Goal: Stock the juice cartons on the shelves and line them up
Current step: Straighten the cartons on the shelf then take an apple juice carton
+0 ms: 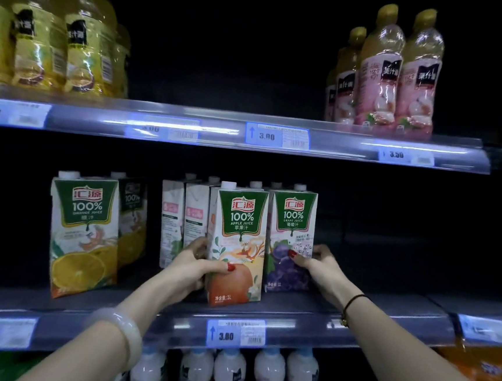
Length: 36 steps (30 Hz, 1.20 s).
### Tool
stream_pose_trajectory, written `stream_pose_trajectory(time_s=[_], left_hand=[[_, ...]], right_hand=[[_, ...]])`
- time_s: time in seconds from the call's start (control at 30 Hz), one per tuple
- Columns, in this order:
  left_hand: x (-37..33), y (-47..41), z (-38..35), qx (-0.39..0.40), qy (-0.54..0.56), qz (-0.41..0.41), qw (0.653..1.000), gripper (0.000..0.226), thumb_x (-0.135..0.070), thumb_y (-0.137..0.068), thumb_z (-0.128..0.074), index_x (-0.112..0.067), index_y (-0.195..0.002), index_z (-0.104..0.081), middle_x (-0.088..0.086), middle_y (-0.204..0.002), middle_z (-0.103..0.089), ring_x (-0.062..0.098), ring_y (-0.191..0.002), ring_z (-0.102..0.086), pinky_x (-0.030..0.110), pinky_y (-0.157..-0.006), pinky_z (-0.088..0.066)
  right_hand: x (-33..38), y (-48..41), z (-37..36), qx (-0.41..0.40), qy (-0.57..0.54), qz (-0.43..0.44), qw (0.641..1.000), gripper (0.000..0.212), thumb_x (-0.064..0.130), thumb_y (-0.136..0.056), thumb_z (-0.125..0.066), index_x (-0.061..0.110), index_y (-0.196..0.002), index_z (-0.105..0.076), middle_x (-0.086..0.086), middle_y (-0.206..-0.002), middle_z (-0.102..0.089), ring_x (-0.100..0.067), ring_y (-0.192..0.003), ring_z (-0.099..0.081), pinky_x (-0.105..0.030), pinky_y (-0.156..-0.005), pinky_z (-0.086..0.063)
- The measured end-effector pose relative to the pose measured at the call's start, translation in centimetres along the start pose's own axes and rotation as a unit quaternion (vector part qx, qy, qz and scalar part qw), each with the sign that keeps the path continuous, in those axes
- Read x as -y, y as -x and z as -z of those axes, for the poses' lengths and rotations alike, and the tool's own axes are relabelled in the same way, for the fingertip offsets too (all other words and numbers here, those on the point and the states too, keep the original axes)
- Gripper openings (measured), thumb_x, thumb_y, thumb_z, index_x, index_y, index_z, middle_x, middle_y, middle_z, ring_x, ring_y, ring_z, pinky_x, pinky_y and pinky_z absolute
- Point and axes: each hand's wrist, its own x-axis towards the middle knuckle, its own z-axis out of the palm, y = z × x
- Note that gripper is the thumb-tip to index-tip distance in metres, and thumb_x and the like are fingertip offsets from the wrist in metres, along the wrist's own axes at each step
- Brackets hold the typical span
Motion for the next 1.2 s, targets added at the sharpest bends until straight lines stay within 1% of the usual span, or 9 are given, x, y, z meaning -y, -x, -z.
stream_pose_trajectory(time_s=[0.07, 0.2, 0.33, 0.5, 0.63, 0.77, 0.87, 0.97, 1.2], left_hand=[[-0.3, 0.0, 0.0, 0.002, -0.014, 0.011, 1.0, 0.049, 0.004, -0.067, -0.077, -0.025, -0.101, -0.058, -0.001, -0.094, -0.073, 0.02, -0.086, -0.069, 0.031, -0.059, -0.056], [-1.3, -0.4, -0.2, 0.001, -0.047, 0.032, 0.998, 0.048, -0.002, -0.063, -0.08, -0.023, -0.101, -0.059, 0.002, -0.096, -0.073, 0.024, -0.092, -0.067, 0.044, -0.079, -0.056], [-1.7, -0.2, -0.7, -0.007, -0.05, 0.02, 0.999, 0.064, -0.02, -0.047, -0.088, -0.028, -0.103, -0.058, -0.003, -0.098, -0.071, 0.021, -0.092, -0.066, 0.041, -0.071, -0.056], [-1.2, -0.2, -0.8, -0.024, -0.034, 0.005, 0.999, 0.05, -0.012, -0.061, -0.085, -0.03, -0.1, -0.057, -0.002, -0.098, -0.072, 0.023, -0.09, -0.068, 0.038, -0.064, -0.055], [-1.5, 0.1, -1.0, -0.031, -0.03, -0.006, 0.999, 0.047, -0.009, -0.061, -0.085, -0.025, -0.097, -0.059, -0.001, -0.095, -0.072, 0.022, -0.087, -0.068, 0.037, -0.063, -0.054], [-2.1, 0.5, -1.5, -0.017, -0.033, -0.038, 0.999, 0.052, -0.006, -0.06, -0.084, -0.026, -0.099, -0.057, -0.004, -0.093, -0.07, 0.017, -0.082, -0.067, 0.029, -0.05, -0.054], [-2.8, 0.4, -2.6, 0.002, -0.01, -0.059, 0.998, 0.053, -0.002, -0.061, -0.082, -0.026, -0.1, -0.055, -0.005, -0.09, -0.07, 0.011, -0.074, -0.067, 0.021, -0.041, -0.05], [-3.7, 0.0, -4.1, 0.024, 0.009, -0.079, 0.997, 0.048, -0.001, -0.062, -0.081, -0.024, -0.096, -0.059, -0.009, -0.08, -0.073, 0.011, -0.065, -0.07, 0.023, -0.044, -0.05], [-3.8, -0.5, -8.7, 0.106, 0.003, -0.064, 0.992, 0.063, -0.004, -0.058, -0.084, -0.015, -0.114, -0.055, 0.006, -0.099, -0.072, 0.024, -0.081, -0.071, 0.031, -0.055, -0.055]], right_hand=[[0.1, -0.3, 0.4, 0.004, 0.036, 0.003, 0.999, 0.063, 0.025, -0.066, -0.084, 0.009, -0.115, -0.047, -0.009, -0.103, -0.063, -0.024, -0.092, -0.065, -0.038, -0.08, -0.055], [1.5, -1.0, 0.7, 0.074, -0.012, -0.029, 0.997, 0.071, 0.017, -0.069, -0.081, 0.018, -0.13, -0.044, -0.007, -0.106, -0.068, -0.022, -0.091, -0.067, -0.037, -0.082, -0.053], [2.2, -0.9, 0.9, 0.08, -0.042, -0.053, 0.994, 0.053, 0.007, -0.068, -0.079, 0.016, -0.112, -0.05, -0.009, -0.095, -0.071, -0.025, -0.081, -0.07, -0.041, -0.074, -0.055], [2.6, 0.1, 1.1, 0.09, -0.042, -0.047, 0.994, 0.046, -0.002, -0.075, -0.071, 0.016, -0.112, -0.051, -0.012, -0.103, -0.069, -0.025, -0.081, -0.069, -0.041, -0.073, -0.056], [2.9, 1.8, 1.1, 0.071, -0.046, 0.006, 0.996, 0.046, -0.007, -0.073, -0.07, 0.012, -0.11, -0.051, -0.012, -0.106, -0.066, -0.023, -0.08, -0.07, -0.034, -0.061, -0.056], [2.6, 3.5, 2.1, 0.021, -0.054, 0.06, 0.997, 0.048, -0.007, -0.07, -0.073, 0.016, -0.107, -0.051, -0.012, -0.107, -0.065, -0.027, -0.092, -0.069, -0.04, -0.074, -0.058], [2.9, 5.0, 3.6, -0.02, -0.033, 0.096, 0.995, 0.047, -0.005, -0.068, -0.074, 0.017, -0.104, -0.054, -0.009, -0.105, -0.066, -0.024, -0.089, -0.069, -0.036, -0.071, -0.058], [3.6, 6.6, 5.6, -0.057, -0.011, 0.124, 0.991, 0.046, -0.002, -0.067, -0.076, 0.02, -0.102, -0.056, -0.006, -0.104, -0.067, -0.022, -0.091, -0.069, -0.032, -0.069, -0.057], [5.5, 10.0, 10.5, -0.123, -0.03, 0.123, 0.984, 0.042, -0.003, -0.069, -0.071, 0.017, -0.102, -0.055, -0.007, -0.102, -0.067, -0.031, -0.095, -0.067, -0.054, -0.084, -0.054]])
